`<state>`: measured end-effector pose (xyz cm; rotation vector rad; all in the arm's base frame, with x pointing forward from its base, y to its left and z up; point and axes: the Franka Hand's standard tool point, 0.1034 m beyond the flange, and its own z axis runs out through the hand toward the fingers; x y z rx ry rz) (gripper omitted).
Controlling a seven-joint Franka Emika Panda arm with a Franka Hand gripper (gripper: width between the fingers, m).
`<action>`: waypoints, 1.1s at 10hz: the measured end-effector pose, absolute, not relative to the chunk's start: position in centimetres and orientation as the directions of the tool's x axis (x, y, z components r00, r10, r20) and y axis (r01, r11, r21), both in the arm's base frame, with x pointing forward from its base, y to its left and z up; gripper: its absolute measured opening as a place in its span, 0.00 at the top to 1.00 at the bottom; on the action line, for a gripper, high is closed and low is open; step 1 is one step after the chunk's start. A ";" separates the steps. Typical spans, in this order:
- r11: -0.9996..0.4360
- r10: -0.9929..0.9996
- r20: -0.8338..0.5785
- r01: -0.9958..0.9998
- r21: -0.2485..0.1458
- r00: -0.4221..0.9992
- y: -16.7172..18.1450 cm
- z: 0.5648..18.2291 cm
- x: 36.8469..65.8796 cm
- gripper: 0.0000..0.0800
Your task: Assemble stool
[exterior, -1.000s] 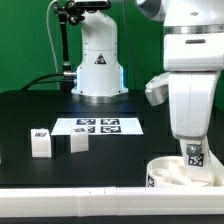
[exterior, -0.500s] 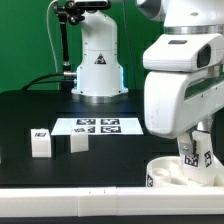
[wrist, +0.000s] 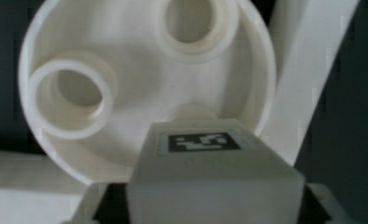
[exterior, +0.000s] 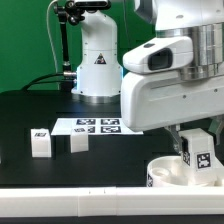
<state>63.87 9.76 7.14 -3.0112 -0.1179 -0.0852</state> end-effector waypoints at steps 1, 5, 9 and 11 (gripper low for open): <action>-0.992 -0.011 0.051 -0.005 -0.129 0.999 9.9 7.1 63.9 0.58; -0.928 -0.352 0.004 -0.348 -0.134 0.936 10.1 7.2 63.8 0.58; -0.826 -0.547 -0.030 -0.546 -0.139 0.836 10.3 7.2 63.8 0.57; -0.782 -0.609 -0.041 -0.608 -0.138 0.792 10.4 7.2 63.8 0.57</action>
Offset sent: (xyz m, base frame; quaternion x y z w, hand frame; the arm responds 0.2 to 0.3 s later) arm -0.0037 0.0108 0.0001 -0.0301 -0.0113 0.1742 0.9842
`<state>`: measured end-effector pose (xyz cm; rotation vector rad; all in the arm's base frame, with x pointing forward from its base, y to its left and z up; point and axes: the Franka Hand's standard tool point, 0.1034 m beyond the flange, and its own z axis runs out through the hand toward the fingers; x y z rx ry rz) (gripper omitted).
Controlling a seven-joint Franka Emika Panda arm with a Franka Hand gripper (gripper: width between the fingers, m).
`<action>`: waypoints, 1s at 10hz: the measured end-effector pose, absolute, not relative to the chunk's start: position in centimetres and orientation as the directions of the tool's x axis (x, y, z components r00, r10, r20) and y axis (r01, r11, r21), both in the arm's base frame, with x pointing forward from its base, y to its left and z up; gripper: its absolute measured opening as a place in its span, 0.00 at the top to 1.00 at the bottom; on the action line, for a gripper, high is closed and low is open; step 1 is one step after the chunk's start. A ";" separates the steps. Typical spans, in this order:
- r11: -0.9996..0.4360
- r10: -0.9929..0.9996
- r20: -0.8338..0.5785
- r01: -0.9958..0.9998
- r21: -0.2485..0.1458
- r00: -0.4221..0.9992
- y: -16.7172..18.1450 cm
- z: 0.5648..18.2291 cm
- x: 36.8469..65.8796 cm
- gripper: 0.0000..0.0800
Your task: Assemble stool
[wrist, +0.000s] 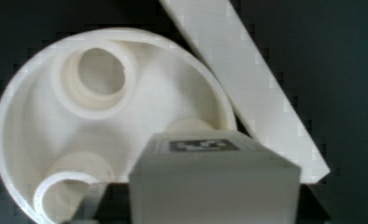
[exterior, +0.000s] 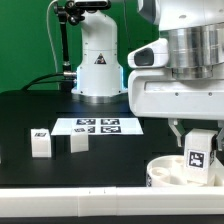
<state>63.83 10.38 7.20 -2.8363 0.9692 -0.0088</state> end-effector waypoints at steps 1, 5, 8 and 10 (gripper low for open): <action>-0.727 -0.672 -0.054 -0.672 -0.137 0.738 10.5 7.2 63.8 0.57; -0.524 -0.836 -0.107 -0.841 -0.131 0.538 10.8 7.2 63.8 0.57; -0.250 -0.947 -0.170 -0.959 -0.136 0.271 10.9 7.3 64.1 0.57; 0.013 -0.976 -0.219 -0.994 -0.111 0.012 11.5 7.2 64.1 0.57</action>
Offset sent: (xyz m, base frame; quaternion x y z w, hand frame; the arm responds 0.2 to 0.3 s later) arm 0.0000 0.0000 0.0000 0.0000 0.0000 0.1938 0.9810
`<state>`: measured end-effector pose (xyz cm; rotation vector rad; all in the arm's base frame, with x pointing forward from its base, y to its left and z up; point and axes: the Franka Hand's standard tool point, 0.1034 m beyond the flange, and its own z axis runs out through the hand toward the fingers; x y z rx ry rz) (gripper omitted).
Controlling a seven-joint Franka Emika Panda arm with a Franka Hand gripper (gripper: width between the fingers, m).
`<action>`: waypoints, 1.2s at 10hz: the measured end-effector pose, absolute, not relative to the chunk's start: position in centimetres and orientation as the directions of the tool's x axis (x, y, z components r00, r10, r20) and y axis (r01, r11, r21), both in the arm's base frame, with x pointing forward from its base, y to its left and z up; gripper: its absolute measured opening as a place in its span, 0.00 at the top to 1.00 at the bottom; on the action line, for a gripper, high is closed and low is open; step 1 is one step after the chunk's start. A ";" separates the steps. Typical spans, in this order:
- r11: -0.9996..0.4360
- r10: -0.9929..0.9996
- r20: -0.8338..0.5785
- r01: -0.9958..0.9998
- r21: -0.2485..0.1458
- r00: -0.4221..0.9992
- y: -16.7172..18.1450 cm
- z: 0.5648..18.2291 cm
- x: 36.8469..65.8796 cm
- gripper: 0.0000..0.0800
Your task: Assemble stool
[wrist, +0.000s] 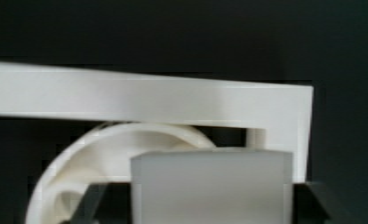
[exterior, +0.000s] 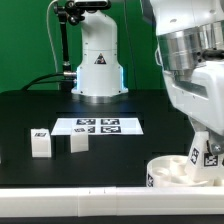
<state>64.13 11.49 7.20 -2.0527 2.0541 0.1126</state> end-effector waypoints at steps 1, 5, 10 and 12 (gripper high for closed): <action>0.135 -0.964 -0.243 -0.986 -0.100 -0.108 11.7 7.1 64.2 0.57; 0.456 -0.852 -0.304 -0.889 -0.033 -0.425 12.6 7.1 64.2 0.57; 0.606 -0.742 -0.343 -0.795 0.021 -0.575 12.2 7.1 64.4 0.57; 0.593 -0.753 -0.343 -0.805 0.016 -0.561 12.3 7.1 64.3 0.48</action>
Offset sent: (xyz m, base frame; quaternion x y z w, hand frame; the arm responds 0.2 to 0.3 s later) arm -0.0078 0.0032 -0.0014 0.0203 0.0078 0.2664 0.9636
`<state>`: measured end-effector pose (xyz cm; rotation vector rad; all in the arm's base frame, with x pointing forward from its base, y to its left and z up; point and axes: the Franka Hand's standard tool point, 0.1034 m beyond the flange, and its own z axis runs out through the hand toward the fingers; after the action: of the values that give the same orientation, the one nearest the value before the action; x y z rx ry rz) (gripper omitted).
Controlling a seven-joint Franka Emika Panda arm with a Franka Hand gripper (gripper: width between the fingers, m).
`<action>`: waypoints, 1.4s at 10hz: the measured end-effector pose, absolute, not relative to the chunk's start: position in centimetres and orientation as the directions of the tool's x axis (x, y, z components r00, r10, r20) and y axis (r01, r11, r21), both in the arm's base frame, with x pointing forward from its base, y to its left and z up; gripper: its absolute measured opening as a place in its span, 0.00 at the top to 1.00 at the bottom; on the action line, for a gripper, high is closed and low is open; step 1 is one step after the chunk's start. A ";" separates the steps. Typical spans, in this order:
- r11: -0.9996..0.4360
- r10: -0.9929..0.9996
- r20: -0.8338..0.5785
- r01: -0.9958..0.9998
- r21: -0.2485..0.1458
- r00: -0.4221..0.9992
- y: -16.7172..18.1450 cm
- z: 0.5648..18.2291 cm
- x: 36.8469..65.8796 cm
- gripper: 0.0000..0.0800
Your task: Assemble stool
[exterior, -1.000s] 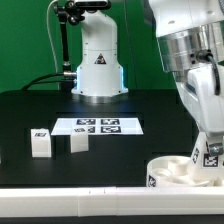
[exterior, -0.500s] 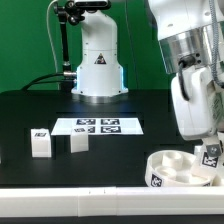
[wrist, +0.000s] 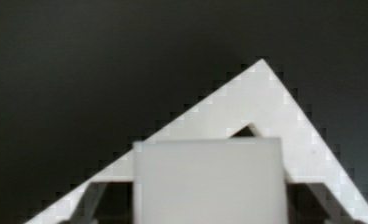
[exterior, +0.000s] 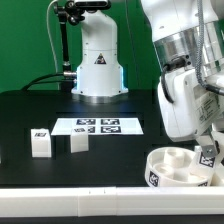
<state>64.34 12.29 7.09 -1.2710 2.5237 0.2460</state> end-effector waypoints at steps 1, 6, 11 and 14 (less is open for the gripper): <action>0.551 -0.784 -0.344 -0.834 0.000 -0.518 12.1 7.3 64.3 0.48; 0.339 -0.905 -0.308 -0.935 -0.103 -0.294 3.8 10.1 64.3 0.19; 0.296 -0.918 -0.307 -0.950 -0.104 -0.252 5.1 10.0 64.0 0.19; -0.032 -0.964 -0.257 -0.987 -0.160 0.073 1.4 9.1 62.6 0.19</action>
Offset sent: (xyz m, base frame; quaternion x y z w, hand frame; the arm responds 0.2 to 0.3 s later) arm -0.0146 -0.0510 0.0336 -0.0100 0.0035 -0.1389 0.9902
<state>62.62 1.38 9.14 -2.0634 1.9551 0.1113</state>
